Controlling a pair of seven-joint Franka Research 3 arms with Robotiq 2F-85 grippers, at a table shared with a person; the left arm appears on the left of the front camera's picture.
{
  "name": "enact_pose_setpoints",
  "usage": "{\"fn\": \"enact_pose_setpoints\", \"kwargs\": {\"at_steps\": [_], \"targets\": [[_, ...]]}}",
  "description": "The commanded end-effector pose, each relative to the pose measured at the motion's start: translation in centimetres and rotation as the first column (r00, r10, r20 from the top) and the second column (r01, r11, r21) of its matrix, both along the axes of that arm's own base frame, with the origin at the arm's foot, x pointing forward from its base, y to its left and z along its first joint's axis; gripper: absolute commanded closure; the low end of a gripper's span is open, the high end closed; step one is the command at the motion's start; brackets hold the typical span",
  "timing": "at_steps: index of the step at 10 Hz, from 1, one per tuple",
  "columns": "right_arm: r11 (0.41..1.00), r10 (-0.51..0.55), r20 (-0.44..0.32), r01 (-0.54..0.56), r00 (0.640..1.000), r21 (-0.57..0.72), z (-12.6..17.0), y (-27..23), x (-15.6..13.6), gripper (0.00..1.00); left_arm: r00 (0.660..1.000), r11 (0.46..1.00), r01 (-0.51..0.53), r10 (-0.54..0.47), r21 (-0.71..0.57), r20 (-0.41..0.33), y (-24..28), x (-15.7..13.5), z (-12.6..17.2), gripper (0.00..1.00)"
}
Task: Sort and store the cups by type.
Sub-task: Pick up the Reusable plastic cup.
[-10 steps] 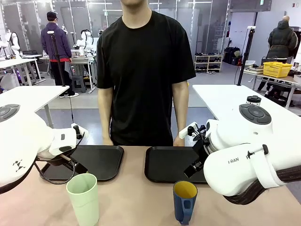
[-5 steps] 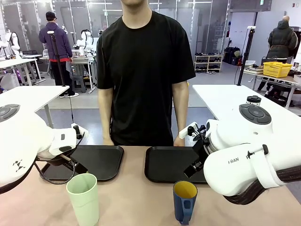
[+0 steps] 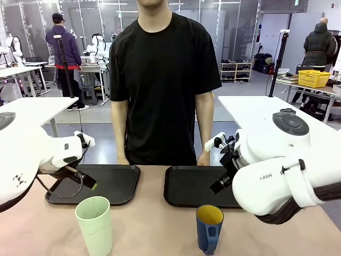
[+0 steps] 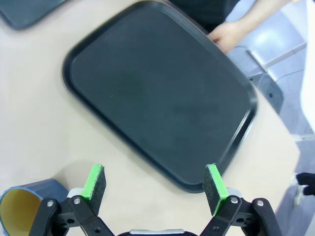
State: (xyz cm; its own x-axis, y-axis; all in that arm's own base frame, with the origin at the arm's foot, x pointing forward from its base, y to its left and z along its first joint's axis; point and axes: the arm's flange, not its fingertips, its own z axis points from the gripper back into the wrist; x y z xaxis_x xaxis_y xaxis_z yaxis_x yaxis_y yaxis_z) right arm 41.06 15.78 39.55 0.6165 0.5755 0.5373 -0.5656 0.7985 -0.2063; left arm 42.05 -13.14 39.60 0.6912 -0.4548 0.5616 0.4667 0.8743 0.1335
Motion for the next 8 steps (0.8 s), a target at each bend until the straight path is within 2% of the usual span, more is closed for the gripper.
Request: {"fn": "enact_pose_setpoints", "kwargs": {"at_steps": [1, 3, 4, 5, 6, 8], "targets": [[0.993, -0.105, 0.056, 0.108, 0.993, -0.042, 3.8, 1.3, -0.2, 0.00, 0.998, 0.997, -0.066, 0.066, -0.041, 0.003, -0.4, -1.0, 2.9, 0.00], [0.973, -0.219, 0.074, 0.224, 0.973, -0.064, 8.9, 1.3, -3.4, 0.00, 0.990, 0.991, -0.128, 0.130, -0.035, 0.055, 0.0, -4.6, 7.0, 0.00], [0.963, -0.262, 0.072, 0.265, 0.962, -0.043, 10.9, 1.2, -5.5, 0.00, 0.988, 0.988, -0.149, 0.151, -0.043, 0.037, 0.3, -6.6, 8.7, 0.00], [0.942, -0.327, 0.067, 0.331, 0.942, -0.052, 12.0, 1.1, -6.7, 0.00, 0.986, 0.985, -0.167, 0.167, -0.047, -0.021, 0.7, -7.9, 9.7, 0.00], [0.943, -0.329, 0.054, 0.331, 0.943, -0.038, 12.5, 1.1, -7.6, 0.00, 0.984, 0.984, -0.181, 0.181, -0.007, 0.003, 0.9, -8.6, 10.2, 0.00], [0.939, -0.340, 0.060, 0.342, 0.939, -0.044, 12.6, 1.6, -8.2, 0.00, 0.986, 0.986, -0.163, 0.164, 0.034, -0.025, 0.8, -9.1, 10.2, 0.00]]}}
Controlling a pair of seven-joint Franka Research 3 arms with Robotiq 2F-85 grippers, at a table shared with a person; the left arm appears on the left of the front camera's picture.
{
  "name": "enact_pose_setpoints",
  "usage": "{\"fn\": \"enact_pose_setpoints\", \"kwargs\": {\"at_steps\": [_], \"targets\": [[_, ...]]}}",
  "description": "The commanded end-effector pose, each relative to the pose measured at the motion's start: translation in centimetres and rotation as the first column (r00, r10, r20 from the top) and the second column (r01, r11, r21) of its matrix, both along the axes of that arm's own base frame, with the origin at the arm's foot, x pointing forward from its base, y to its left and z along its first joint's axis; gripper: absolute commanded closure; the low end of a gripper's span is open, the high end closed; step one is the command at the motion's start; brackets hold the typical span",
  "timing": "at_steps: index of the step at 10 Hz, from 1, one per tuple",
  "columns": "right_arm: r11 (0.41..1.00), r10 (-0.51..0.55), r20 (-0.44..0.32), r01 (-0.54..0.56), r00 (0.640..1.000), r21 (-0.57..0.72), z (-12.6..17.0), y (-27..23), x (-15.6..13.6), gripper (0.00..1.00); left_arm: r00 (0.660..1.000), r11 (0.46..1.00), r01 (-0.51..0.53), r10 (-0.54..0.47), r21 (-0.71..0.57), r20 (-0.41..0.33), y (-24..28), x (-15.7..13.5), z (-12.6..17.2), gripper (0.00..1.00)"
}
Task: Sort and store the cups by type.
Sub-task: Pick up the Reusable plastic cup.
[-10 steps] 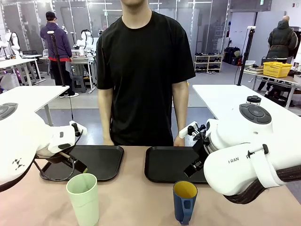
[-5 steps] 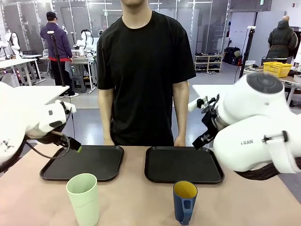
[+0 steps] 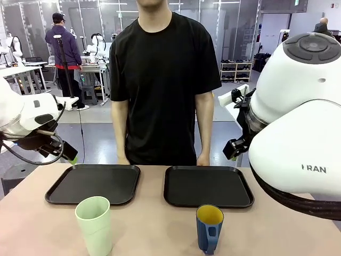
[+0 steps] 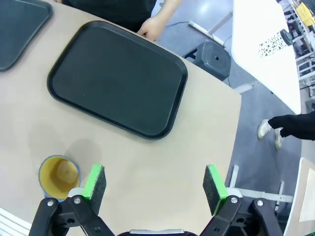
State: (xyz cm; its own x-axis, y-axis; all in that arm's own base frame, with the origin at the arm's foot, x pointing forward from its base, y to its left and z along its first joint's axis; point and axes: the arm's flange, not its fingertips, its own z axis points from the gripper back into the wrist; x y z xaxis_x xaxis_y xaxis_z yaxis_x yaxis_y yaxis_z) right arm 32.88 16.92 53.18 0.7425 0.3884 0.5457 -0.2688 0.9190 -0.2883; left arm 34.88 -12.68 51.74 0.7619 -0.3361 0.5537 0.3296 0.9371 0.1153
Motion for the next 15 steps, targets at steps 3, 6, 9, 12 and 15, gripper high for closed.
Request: {"fn": "enact_pose_setpoints", "kwargs": {"at_steps": [3, 6, 9, 12, 15], "targets": [[1.000, -0.009, -0.002, 0.009, 1.000, 0.004, -0.1, 0.2, -0.1, 0.00, 1.000, 1.000, 0.002, -0.002, 0.007, -0.010, -0.1, -0.2, 0.0, 0.00], [1.000, -0.002, -0.003, 0.002, 1.000, 0.004, -0.2, 0.5, -0.2, 0.00, 1.000, 1.000, 0.014, -0.014, 0.022, -0.012, -0.1, -0.2, -0.2, 0.00], [0.981, -0.128, -0.120, 0.143, 0.984, 0.129, -2.0, -4.3, 6.2, 0.00, 0.995, 1.000, 0.013, -0.013, -0.003, -0.095, 3.6, 6.3, -2.9, 0.00], [0.975, -0.077, -0.241, 0.124, 0.968, 0.184, -6.5, -9.4, 12.3, 0.00, 0.991, 0.999, 0.014, -0.020, -0.044, -0.134, 10.3, 11.3, -7.3, 0.00], [0.975, -0.060, -0.282, 0.117, 0.958, 0.188, -9.0, -13.1, 15.6, 0.00, 0.996, 0.999, 0.050, -0.049, 0.012, -0.080, 14.7, 13.9, -9.4, 0.00]]}}
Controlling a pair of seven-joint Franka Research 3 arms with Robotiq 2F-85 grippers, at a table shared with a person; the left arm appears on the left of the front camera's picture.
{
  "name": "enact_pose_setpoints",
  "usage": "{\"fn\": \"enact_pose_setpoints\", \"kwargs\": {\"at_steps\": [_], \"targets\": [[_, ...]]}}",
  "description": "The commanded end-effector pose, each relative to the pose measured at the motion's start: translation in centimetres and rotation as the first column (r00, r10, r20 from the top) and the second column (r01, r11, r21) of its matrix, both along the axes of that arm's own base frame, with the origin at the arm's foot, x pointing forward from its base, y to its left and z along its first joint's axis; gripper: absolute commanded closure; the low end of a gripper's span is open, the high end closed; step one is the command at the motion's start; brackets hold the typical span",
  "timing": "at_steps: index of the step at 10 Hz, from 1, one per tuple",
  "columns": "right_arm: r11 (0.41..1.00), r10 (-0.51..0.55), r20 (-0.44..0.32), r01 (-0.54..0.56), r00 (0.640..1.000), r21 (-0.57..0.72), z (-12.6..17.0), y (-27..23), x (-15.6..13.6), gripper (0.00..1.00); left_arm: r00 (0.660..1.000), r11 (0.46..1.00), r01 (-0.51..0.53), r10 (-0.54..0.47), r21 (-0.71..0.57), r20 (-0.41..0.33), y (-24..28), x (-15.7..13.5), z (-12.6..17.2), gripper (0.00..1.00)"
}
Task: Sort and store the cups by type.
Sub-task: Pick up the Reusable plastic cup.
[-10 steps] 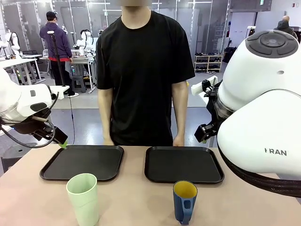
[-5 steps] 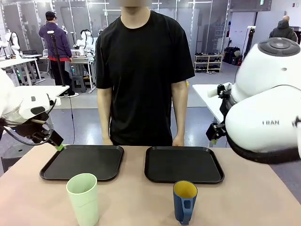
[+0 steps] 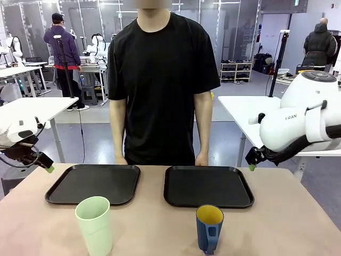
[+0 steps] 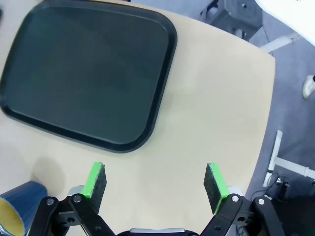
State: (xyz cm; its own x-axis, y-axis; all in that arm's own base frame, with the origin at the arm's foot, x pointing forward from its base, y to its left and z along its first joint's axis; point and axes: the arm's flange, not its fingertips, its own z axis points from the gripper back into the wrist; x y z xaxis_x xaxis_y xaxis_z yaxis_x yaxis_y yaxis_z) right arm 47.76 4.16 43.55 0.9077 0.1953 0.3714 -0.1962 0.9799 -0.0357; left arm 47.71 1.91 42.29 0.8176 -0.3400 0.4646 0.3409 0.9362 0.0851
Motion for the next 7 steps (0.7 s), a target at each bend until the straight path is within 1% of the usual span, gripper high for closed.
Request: {"fn": "enact_pose_setpoints", "kwargs": {"at_steps": [1, 2, 4, 5, 6, 7], "targets": [[0.998, 0.060, -0.009, -0.060, 0.998, -0.015, 0.19, -1.10, 1.30, 0.00, 0.998, 0.998, 0.062, -0.062, 0.000, 0.020, 0.71, 1.91, -0.47, 0.00], [0.996, 0.082, -0.033, -0.083, 0.996, -0.015, -0.27, -1.73, 1.94, 0.00, 0.997, 0.997, 0.071, -0.070, -0.014, 0.021, 0.82, 2.64, -0.84, 0.00], [0.999, 0.054, -0.045, -0.054, 0.998, -0.004, -0.55, -1.85, 2.16, 0.00, 0.998, 0.997, 0.069, -0.069, -0.016, 0.007, 0.43, 2.91, -1.20, 0.00], [0.998, 0.050, -0.022, -0.051, 0.998, -0.023, -0.60, -1.12, 1.52, 0.00, 0.999, 0.999, 0.040, -0.040, -0.014, 0.002, 0.34, 2.83, -1.23, 0.00], [0.998, 0.050, -0.022, -0.051, 0.998, -0.023, -0.60, -1.12, 1.52, 0.00, 0.999, 0.999, 0.052, -0.052, 0.000, 0.001, -0.06, 2.08, -0.94, 0.00], [0.998, 0.050, -0.022, -0.051, 0.998, -0.023, -0.60, -1.12, 1.52, 0.00, 0.999, 0.999, 0.052, -0.052, 0.000, 0.001, -0.06, 2.08, -0.94, 0.00]]}}
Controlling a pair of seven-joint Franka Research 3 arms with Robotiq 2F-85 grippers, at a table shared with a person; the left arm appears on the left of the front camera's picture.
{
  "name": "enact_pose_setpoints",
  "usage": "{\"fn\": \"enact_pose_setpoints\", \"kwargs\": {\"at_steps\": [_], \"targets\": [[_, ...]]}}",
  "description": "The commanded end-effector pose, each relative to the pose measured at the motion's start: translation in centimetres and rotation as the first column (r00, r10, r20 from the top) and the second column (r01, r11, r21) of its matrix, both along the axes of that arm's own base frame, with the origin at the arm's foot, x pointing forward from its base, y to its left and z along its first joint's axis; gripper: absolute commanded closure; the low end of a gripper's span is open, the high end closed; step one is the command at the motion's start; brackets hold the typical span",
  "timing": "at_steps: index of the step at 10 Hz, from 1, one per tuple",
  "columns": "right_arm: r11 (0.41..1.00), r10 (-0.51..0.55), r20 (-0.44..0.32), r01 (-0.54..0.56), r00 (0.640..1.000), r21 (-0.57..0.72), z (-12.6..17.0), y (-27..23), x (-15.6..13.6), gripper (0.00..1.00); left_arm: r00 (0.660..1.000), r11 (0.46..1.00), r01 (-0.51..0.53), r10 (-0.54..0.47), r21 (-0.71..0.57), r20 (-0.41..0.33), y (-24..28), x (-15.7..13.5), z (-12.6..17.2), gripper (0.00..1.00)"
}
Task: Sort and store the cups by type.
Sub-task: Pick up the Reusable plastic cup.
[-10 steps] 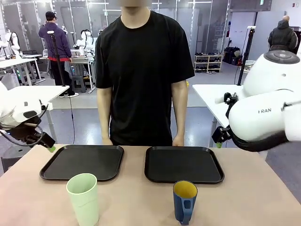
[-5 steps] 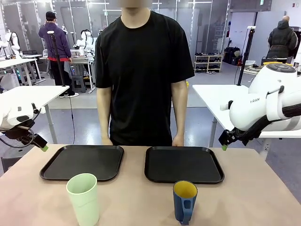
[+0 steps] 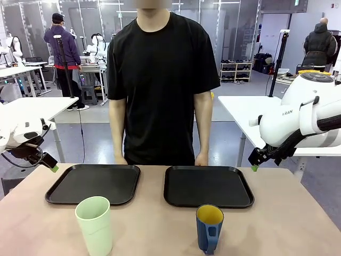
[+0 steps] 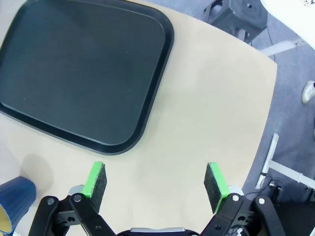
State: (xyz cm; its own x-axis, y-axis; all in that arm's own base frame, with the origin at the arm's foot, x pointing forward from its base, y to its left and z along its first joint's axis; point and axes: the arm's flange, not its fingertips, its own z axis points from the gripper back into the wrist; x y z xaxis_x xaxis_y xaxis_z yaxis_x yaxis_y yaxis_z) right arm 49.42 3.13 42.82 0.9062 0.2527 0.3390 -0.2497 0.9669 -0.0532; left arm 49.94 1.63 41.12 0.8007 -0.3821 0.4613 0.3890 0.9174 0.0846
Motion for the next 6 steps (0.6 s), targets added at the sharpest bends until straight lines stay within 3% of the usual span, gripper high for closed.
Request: {"fn": "enact_pose_setpoints", "kwargs": {"at_steps": [1, 6], "targets": [[1.000, -0.003, 0.008, 0.003, 1.000, 0.001, 0.13, -0.10, -0.14, 0.00, 1.000, 1.000, 0.001, -0.001, -0.001, 0.005, 0.22, -0.15, 0.24, 0.00], [1.000, -0.003, 0.008, 0.003, 1.000, 0.001, 0.13, -0.10, -0.14, 0.00, 1.000, 1.000, 0.001, -0.001, -0.001, 0.005, 0.22, -0.15, 0.24, 0.00]]}}
